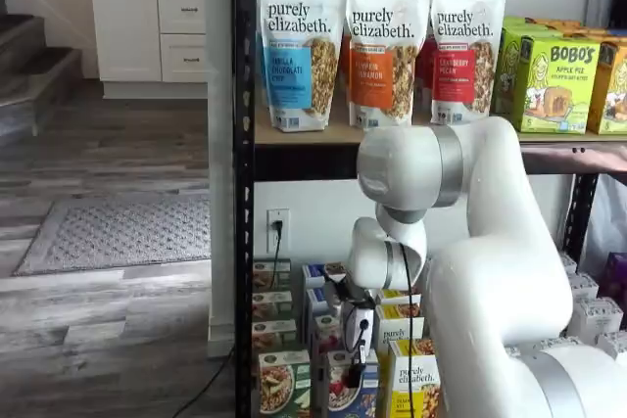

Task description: Pick up the blue and white box that is on the bottom shelf, the second box from the left

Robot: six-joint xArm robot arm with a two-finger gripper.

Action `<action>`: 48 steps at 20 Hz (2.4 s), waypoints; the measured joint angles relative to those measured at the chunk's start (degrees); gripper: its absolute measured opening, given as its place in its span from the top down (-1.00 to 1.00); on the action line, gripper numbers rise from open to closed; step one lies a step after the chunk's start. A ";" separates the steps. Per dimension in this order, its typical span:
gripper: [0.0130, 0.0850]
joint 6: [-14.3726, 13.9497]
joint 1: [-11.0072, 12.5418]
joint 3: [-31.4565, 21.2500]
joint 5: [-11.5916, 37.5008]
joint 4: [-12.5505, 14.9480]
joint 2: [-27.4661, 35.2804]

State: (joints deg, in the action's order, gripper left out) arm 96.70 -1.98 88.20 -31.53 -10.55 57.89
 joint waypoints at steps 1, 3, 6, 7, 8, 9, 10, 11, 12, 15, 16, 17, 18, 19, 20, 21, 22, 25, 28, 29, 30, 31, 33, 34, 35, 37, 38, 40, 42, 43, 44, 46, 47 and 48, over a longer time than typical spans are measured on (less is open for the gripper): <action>-0.33 0.01 0.03 -0.03 -0.03 0.03 -0.03; -0.33 0.06 0.05 -0.22 0.21 0.01 -0.10; -0.33 -0.86 0.09 -0.14 -0.03 1.12 -0.10; -0.33 -1.01 0.10 -0.17 -0.01 1.30 -0.10; -0.33 -1.03 0.09 -0.26 0.15 1.32 -0.11; -0.33 -0.89 0.06 -0.43 0.45 1.14 -0.17; -0.33 -0.78 0.03 -0.52 0.60 1.00 -0.21; -0.33 -0.77 0.01 -0.54 0.53 0.95 -0.25; -0.33 -0.83 -0.01 -0.53 0.47 1.00 -0.26; -0.33 -0.60 -0.07 -0.56 0.36 0.65 -0.31; -0.33 -0.52 -0.11 -0.64 0.45 0.53 -0.34; -0.33 -0.52 -0.14 -0.65 0.42 0.51 -0.35; -0.33 -0.52 -0.15 -0.62 0.29 0.49 -0.35; -0.22 -0.54 -0.17 -0.61 0.18 0.47 -0.36; -0.11 -0.58 -0.19 -0.61 0.14 0.49 -0.37; -0.11 -0.52 -0.19 -0.62 0.11 0.42 -0.38; 0.00 -0.47 -0.20 -0.66 0.09 0.36 -0.40; 0.11 -0.33 -0.19 -0.78 -0.05 0.22 -0.51; 0.22 -0.38 -0.14 -1.03 0.07 0.32 -0.66; 0.22 -0.71 -0.14 -1.10 0.08 0.71 -0.71; 0.22 -0.76 -0.13 -1.17 0.01 0.80 -0.79; 0.22 -0.72 -0.11 -1.24 -0.17 0.76 -0.88; 0.22 -0.61 -0.10 -1.55 -0.68 0.64 -1.20; 0.22 -0.39 -0.10 -1.81 -0.76 0.38 -1.41; 0.22 -0.14 -0.12 -2.21 -0.61 0.07 -1.68; 0.22 0.70 -0.14 -3.35 -0.29 -0.87 -2.49; 0.22 1.13 -0.15 -4.01 -0.13 -1.36 -2.96; 0.22 1.64 -0.23 -5.50 0.36 -1.96 -3.95; 0.22 2.24 -0.36 -7.21 1.01 -2.71 -5.06; 0.22 2.75 -0.46 -8.43 1.47 -3.34 -5.83; 0.22 3.17 -0.53 -9.28 1.76 -3.86 -6.38; 0.22 3.95 -0.72 -11.55 2.61 -4.83 -7.84; 0.22 4.13 -0.82 -12.70 3.04 -5.09 -8.55; 0.22 4.22 -0.93 -13.75 3.43 -5.24 -9.22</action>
State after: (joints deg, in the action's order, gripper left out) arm 100.93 -2.91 74.45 -28.10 -15.79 48.67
